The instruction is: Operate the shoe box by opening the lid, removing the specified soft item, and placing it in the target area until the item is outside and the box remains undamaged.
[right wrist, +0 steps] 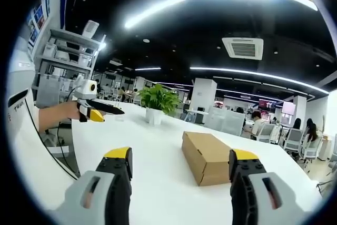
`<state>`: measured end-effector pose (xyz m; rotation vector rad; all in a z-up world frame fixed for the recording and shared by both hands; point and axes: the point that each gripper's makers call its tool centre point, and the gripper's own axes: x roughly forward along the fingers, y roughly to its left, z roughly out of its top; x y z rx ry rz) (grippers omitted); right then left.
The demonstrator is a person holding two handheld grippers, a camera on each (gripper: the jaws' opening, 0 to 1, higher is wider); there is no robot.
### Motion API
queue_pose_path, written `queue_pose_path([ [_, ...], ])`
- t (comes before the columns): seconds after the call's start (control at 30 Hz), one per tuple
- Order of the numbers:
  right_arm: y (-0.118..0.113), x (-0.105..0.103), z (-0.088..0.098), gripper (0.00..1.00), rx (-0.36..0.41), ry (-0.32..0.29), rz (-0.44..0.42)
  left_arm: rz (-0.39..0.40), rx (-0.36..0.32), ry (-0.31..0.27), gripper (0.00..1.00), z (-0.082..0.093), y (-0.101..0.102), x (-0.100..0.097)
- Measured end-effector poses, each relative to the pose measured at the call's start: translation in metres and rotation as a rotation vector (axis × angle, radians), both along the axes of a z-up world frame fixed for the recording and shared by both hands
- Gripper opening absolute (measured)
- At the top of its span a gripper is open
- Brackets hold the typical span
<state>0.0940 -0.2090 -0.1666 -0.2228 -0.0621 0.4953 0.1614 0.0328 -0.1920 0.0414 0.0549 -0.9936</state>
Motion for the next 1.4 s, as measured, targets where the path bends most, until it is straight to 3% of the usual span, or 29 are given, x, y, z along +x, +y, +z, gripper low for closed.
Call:
queue_pose_path([
  [0.3,0.0,0.003,-0.001,0.77,0.005,0.003,-0.002,0.007,-0.008,0.006,0.84,-0.001,0.003,0.006],
  [0.87,-0.003,0.007,-0.006,0.77,0.01,0.016,-0.011,-0.009,-0.035,0.02,0.85,-0.005,-0.008,0.007],
  [1.1,-0.007,0.01,-0.007,0.81,0.005,0.012,-0.044,0.002,-0.028,0.024,0.86,-0.002,-0.005,0.012],
  [1.23,-0.008,0.011,-0.007,0.82,0.007,0.009,-0.051,-0.013,-0.068,0.041,0.89,0.0,-0.006,0.01],
  [1.4,-0.011,0.013,-0.007,0.91,0.004,0.006,-0.074,-0.019,-0.073,0.057,0.96,-0.007,-0.008,0.009],
])
